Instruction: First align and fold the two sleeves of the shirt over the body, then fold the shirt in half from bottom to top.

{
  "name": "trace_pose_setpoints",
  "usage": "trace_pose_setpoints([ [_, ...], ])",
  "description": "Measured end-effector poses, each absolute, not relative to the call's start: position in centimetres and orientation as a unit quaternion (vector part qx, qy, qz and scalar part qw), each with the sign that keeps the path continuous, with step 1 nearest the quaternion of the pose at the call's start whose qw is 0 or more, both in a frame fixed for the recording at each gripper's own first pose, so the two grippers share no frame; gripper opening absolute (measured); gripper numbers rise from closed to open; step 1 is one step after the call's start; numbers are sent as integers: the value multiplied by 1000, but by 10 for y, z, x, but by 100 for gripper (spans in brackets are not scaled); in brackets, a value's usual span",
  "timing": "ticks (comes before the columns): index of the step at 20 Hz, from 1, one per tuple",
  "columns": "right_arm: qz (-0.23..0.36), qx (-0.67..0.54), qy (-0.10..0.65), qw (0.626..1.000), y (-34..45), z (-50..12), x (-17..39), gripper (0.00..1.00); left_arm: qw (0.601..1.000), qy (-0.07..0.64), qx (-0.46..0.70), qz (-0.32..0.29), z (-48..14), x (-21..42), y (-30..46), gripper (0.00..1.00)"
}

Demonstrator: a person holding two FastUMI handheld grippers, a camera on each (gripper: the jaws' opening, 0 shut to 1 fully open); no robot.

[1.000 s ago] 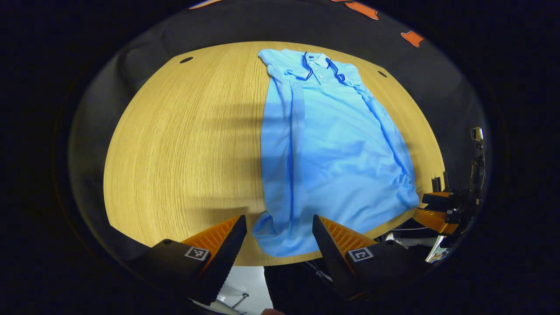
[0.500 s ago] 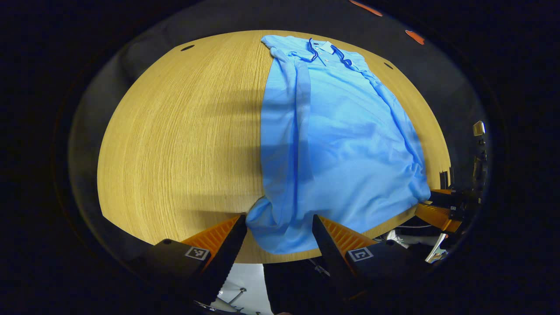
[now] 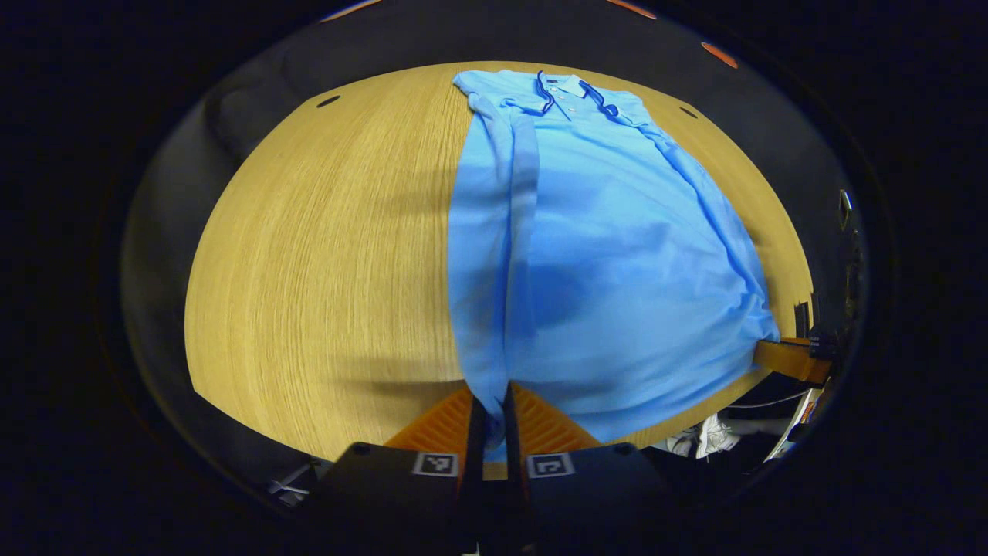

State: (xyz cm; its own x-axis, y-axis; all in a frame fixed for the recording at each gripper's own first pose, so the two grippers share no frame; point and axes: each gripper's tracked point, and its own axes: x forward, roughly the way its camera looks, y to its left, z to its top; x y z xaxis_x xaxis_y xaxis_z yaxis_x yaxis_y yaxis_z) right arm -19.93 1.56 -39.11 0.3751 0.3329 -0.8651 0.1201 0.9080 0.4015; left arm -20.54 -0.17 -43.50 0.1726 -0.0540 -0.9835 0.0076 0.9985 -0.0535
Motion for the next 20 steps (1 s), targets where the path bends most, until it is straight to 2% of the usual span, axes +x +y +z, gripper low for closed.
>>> trace_pose_setpoints([
  [2,83,253,556,787,24,-380,-206,8,759,648,-53,-25,-427,-211,-13,10],
  [3,91,258,546,792,24,-372,-205,7,765,640,-66,-27,-423,-207,-16,8],
  [7,123,267,501,814,21,-335,-193,6,786,612,-81,-34,-393,-192,-17,8],
  [12,133,286,455,833,13,-290,-167,5,809,577,-106,-40,-353,-160,-14,8],
  [20,115,294,411,855,2,-244,-106,5,839,529,-101,-79,-317,-80,-9,8],
])
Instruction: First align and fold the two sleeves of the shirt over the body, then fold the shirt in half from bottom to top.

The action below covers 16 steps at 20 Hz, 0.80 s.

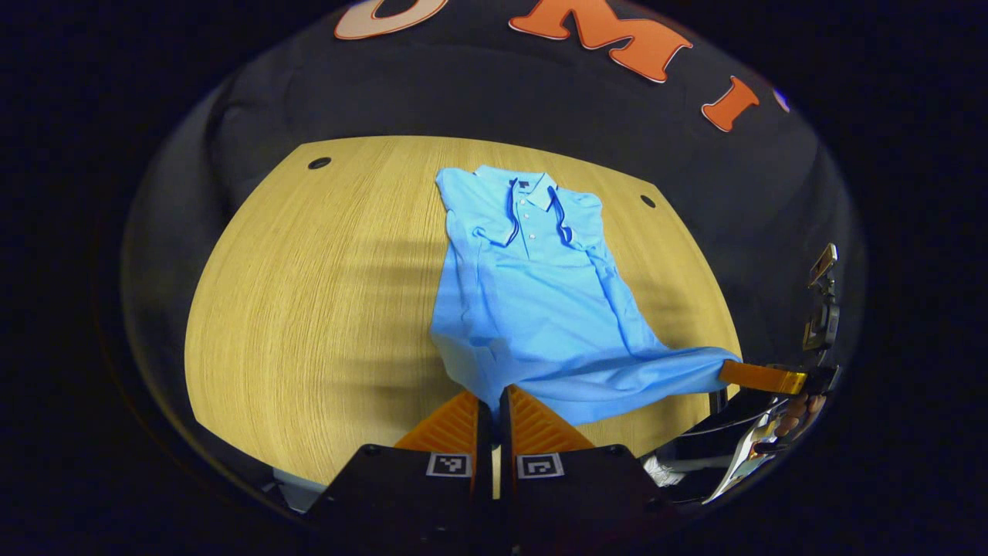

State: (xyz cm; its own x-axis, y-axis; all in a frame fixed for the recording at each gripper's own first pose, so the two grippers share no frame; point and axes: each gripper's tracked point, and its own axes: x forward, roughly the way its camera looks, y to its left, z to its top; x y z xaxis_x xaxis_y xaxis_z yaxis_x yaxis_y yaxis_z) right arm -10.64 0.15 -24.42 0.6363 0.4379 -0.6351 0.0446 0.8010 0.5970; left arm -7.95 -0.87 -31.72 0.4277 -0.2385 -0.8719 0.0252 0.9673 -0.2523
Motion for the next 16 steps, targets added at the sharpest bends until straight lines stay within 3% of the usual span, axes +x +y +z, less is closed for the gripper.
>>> trace_pose_setpoints([
  [7,90,285,394,869,-3,-218,-25,4,847,511,-81,-120,-319,9,-7,8],
  [16,67,272,414,866,2,-231,87,5,850,502,-72,-142,-347,127,8,8],
])
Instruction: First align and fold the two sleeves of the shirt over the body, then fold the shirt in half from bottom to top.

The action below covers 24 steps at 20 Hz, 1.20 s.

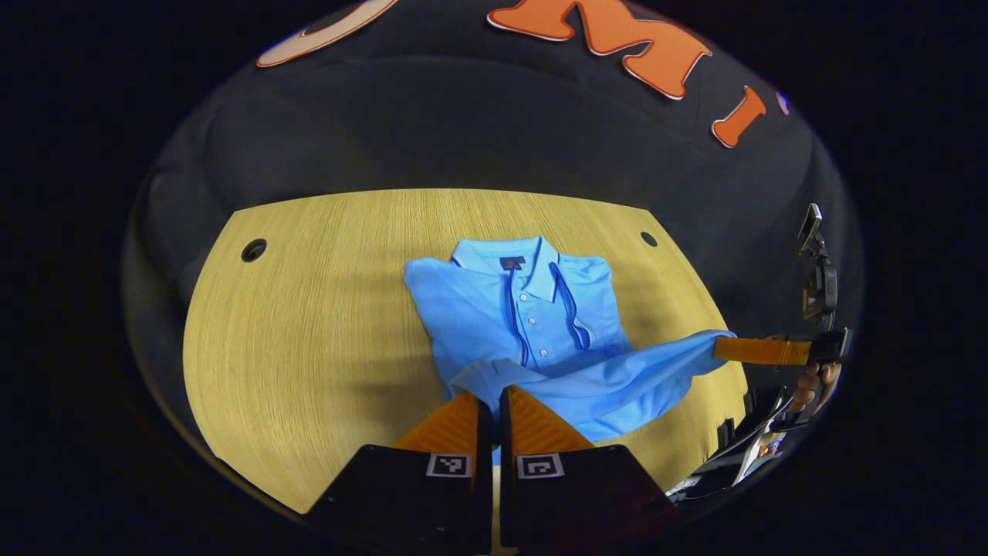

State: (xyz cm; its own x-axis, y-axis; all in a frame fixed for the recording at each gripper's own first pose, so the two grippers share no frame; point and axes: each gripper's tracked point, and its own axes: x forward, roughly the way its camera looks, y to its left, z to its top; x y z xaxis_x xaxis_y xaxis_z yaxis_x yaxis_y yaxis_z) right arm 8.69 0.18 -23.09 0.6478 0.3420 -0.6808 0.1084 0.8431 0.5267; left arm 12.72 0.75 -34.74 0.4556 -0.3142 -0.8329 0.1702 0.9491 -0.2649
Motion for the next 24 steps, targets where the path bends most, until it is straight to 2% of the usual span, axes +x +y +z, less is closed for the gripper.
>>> trace_pose_setpoints([
  [12,28,244,426,871,-5,-275,239,4,873,473,3,-119,-413,269,37,8],
  [13,27,244,433,867,1,-282,244,4,872,475,8,-118,-417,274,36,11],
  [14,27,246,440,863,4,-288,248,4,871,477,11,-117,-420,276,34,10],
  [15,22,248,443,861,4,-291,248,5,871,477,11,-117,-420,276,32,17],
  [16,17,248,444,861,5,-294,248,11,872,475,3,-121,-419,276,28,19],
  [17,9,242,436,867,2,-290,248,13,870,476,-10,-131,-417,272,21,36],
  [19,7,214,403,890,-3,-276,249,56,868,479,-19,-130,-407,260,21,70],
  [20,8,199,394,897,-5,-269,245,77,872,473,-16,-127,-399,256,23,80],
  [22,11,182,380,907,-6,-254,231,92,883,455,-5,-119,-379,246,29,98],
  [24,16,171,367,914,-7,-239,213,98,897,428,2,-110,-352,234,31,100],
])
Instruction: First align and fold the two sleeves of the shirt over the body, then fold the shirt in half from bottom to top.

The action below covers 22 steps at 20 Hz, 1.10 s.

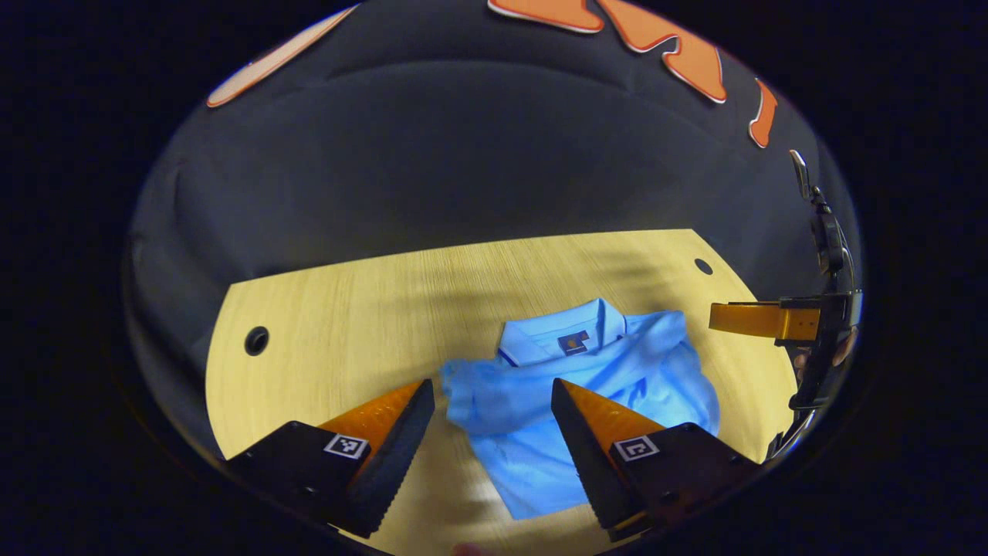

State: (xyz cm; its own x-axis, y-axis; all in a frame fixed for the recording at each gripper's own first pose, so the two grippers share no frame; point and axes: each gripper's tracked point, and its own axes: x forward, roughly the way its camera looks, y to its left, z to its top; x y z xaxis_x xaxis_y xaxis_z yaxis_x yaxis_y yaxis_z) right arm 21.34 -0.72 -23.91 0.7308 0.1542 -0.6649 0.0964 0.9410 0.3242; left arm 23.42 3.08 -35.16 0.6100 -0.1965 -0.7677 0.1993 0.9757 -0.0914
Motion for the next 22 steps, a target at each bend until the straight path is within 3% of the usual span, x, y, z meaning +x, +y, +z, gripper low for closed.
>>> trace_pose_setpoints([
  [3,17,147,337,930,-14,-213,183,99,920,376,-2,-107,-300,215,24,96],
  [10,25,84,213,973,-28,-127,112,98,971,223,35,-76,-192,152,13,100],
  [18,59,47,73,994,-12,-42,3,98,996,88,15,-25,-78,35,4,99],
  [22,88,39,39,995,1,-25,-41,98,999,43,4,-4,-31,-24,3,95],
])
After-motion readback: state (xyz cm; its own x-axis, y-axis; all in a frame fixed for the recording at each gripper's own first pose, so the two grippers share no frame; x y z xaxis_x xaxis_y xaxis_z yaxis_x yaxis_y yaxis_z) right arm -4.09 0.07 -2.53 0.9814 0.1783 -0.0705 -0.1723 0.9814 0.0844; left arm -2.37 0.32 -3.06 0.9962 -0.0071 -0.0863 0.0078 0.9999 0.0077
